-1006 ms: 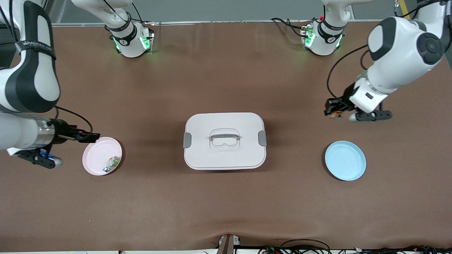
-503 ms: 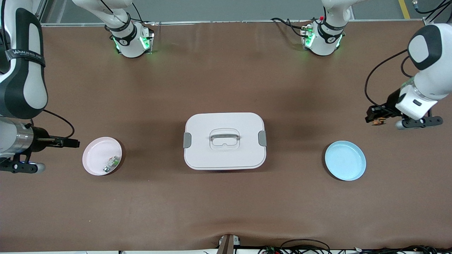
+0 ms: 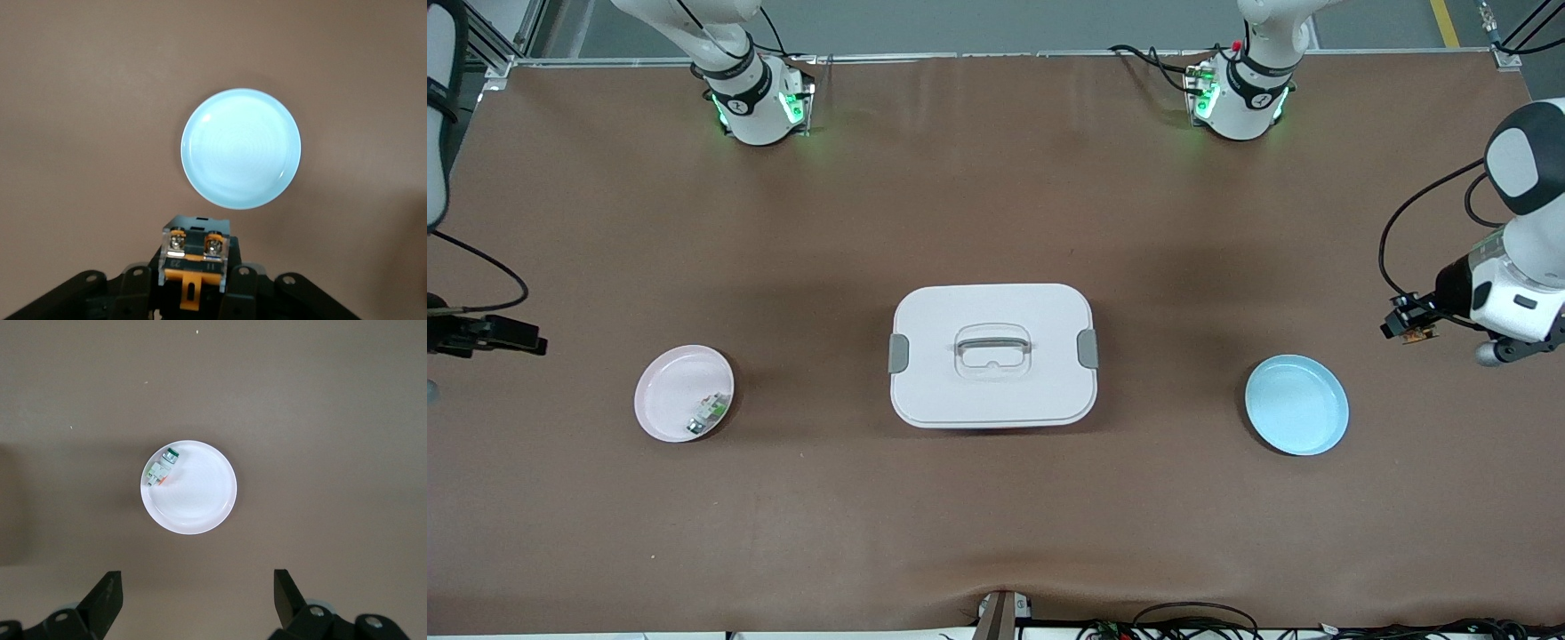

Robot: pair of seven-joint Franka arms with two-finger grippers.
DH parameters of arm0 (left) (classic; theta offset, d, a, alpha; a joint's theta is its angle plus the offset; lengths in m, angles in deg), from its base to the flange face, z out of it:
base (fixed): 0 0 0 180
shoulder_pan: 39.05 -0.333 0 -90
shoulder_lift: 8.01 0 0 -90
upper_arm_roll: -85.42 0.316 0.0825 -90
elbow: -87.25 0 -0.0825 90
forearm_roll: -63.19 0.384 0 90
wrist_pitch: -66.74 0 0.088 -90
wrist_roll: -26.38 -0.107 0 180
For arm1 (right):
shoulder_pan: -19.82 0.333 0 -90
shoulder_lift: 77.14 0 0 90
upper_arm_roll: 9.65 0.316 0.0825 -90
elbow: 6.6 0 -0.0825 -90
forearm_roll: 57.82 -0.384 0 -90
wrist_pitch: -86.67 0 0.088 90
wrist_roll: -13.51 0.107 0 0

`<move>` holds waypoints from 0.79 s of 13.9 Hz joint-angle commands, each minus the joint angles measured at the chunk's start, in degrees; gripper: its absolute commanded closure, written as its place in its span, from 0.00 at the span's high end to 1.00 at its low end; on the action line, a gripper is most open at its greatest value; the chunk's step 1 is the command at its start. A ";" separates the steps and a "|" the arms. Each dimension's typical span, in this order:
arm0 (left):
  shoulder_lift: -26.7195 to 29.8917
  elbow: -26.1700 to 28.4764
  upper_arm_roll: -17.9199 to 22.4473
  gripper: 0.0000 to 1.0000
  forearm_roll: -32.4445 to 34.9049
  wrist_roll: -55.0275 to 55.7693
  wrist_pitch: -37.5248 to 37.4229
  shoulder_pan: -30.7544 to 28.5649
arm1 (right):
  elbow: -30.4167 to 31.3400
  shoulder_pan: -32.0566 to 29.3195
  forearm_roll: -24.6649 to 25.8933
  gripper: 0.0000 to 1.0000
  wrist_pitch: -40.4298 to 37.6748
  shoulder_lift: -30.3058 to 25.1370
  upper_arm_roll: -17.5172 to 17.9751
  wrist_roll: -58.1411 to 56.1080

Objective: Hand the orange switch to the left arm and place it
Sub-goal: 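Carry the switch with the left gripper while the right gripper withdraws, then lower the switch with the left gripper onto the light-blue plate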

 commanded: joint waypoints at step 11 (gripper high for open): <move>-12.78 -5.18 -0.49 0.10 3.69 44.85 5.31 5.10 | -0.07 -1.48 -0.60 1.00 -8.00 -9.26 1.25 -0.20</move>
